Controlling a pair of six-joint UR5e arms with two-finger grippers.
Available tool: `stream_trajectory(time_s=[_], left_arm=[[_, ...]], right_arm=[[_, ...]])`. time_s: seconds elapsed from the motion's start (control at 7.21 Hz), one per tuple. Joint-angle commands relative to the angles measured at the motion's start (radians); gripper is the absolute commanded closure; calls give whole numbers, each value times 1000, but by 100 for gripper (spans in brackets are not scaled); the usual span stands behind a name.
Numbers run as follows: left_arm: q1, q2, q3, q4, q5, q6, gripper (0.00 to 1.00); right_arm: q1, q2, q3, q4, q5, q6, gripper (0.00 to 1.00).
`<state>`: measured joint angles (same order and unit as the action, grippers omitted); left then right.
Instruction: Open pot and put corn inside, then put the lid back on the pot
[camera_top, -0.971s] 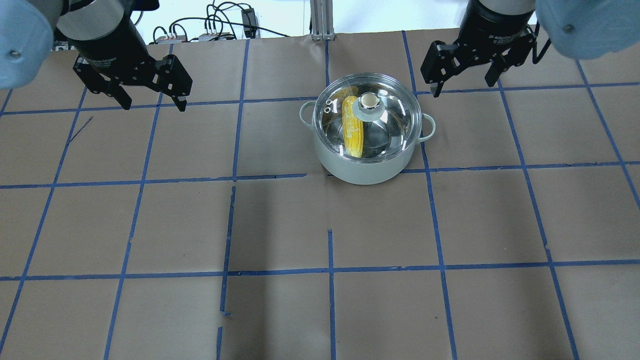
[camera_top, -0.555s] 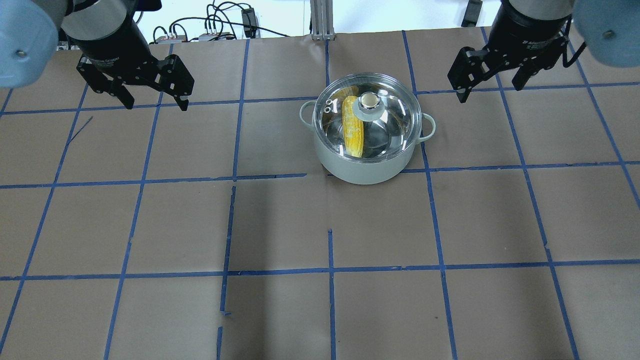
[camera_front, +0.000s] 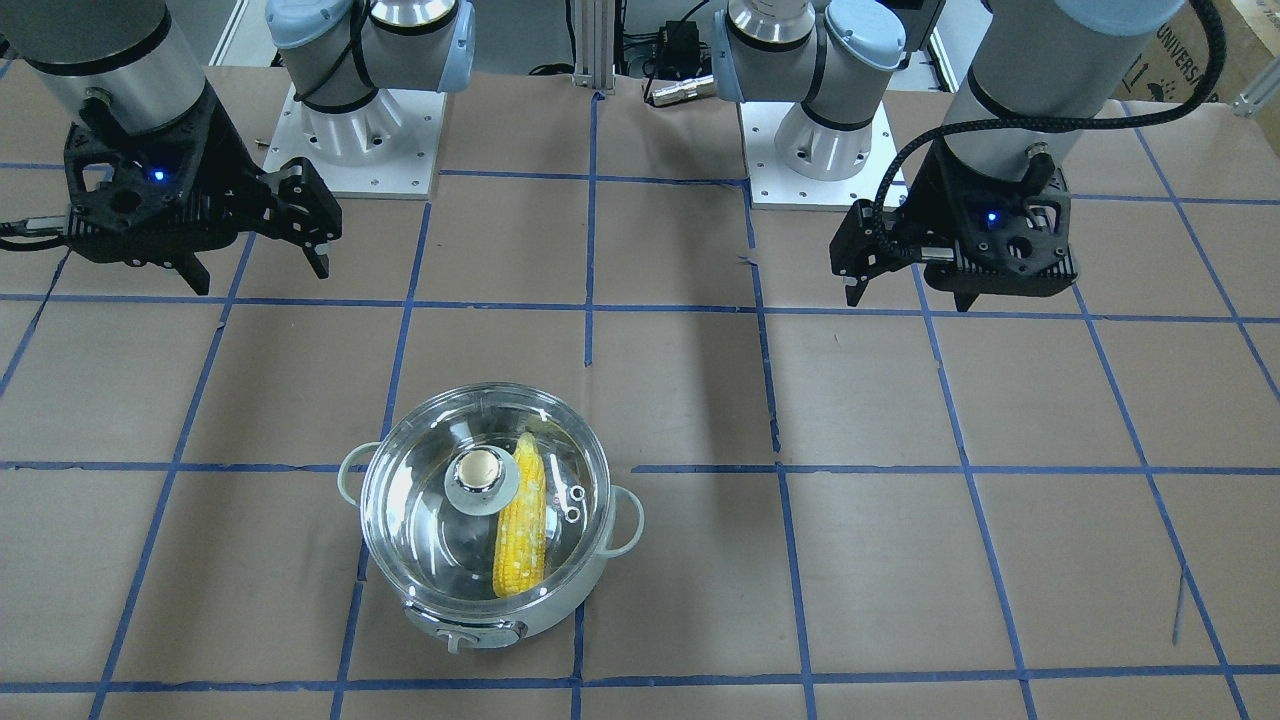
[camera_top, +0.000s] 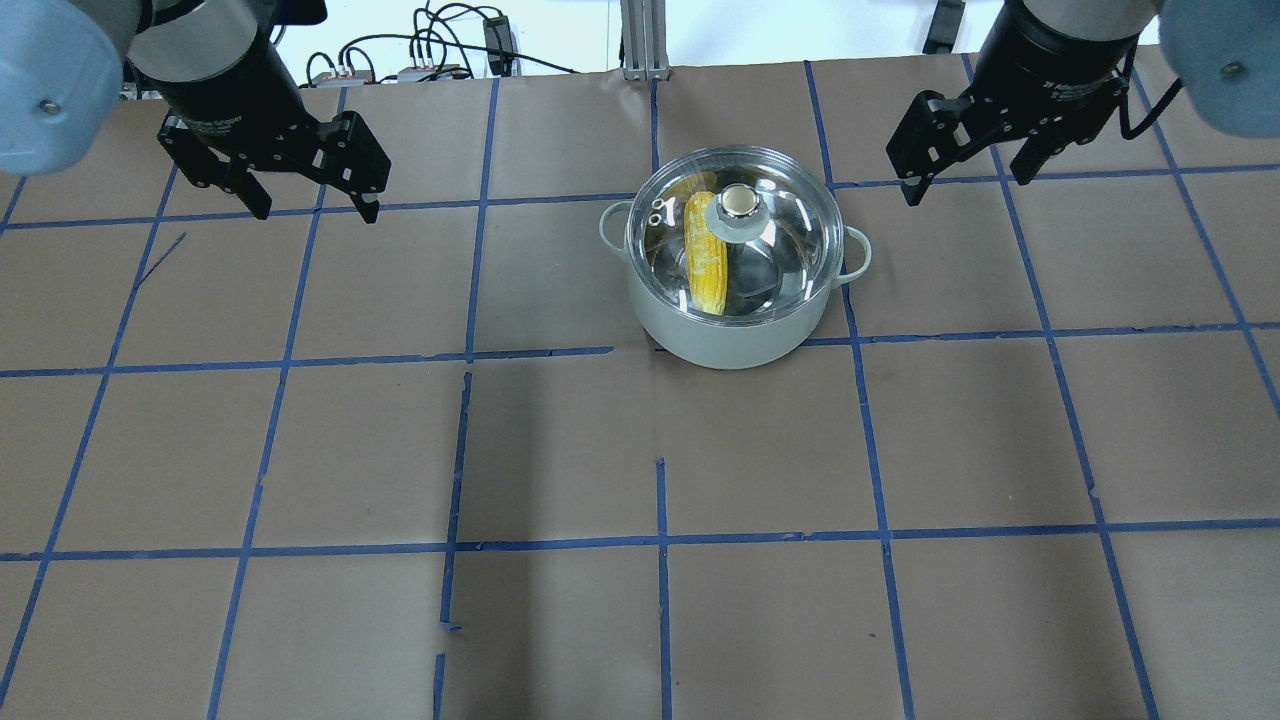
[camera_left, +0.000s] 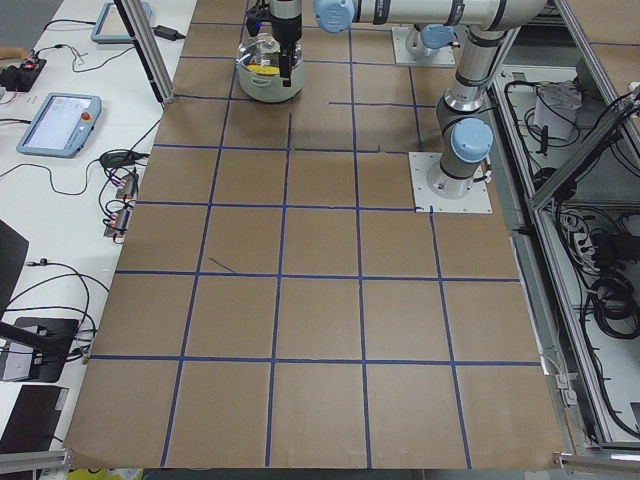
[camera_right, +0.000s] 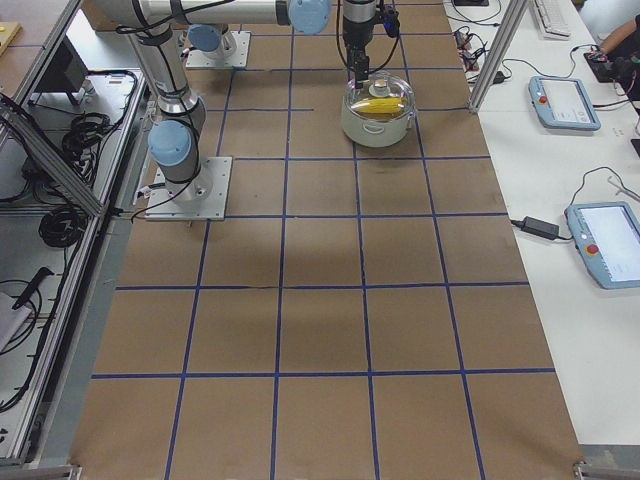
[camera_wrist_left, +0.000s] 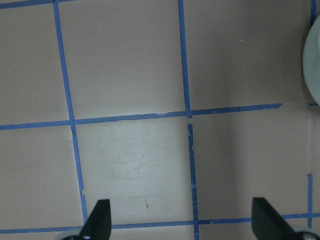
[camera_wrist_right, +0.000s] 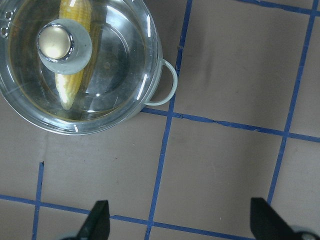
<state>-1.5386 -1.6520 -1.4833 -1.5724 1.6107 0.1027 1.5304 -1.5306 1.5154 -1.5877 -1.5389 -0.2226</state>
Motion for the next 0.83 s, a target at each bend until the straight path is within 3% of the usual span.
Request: stream_trajectory(time_s=[0.0, 0.69], left_arm=[[0, 0, 0, 0, 0, 0, 0], [0, 1, 0, 0, 2, -8, 0]], right_arm=[[1, 4, 3, 0, 3, -6, 0], [1, 4, 11, 3, 5, -6, 0]])
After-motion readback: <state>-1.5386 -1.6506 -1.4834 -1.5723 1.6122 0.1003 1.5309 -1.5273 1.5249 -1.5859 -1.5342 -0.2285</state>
